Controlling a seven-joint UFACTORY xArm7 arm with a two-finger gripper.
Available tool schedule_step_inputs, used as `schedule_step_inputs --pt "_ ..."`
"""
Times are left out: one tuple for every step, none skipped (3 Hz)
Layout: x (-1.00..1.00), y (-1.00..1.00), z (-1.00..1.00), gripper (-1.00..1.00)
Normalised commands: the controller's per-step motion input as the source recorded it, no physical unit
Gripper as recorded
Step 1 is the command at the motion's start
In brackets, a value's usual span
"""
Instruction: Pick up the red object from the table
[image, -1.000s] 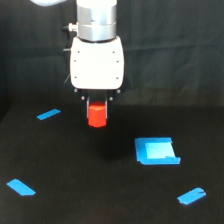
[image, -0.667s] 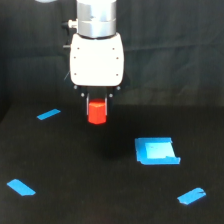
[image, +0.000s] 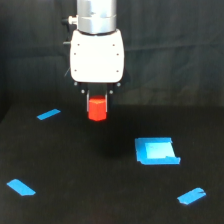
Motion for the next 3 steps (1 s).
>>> schedule_step_inputs --pt "0.02 0.02 0.24 -0.95" --pt "0.03 0.10 0.06 -1.00" --pt "0.09 0.03 -0.07 -1.00"
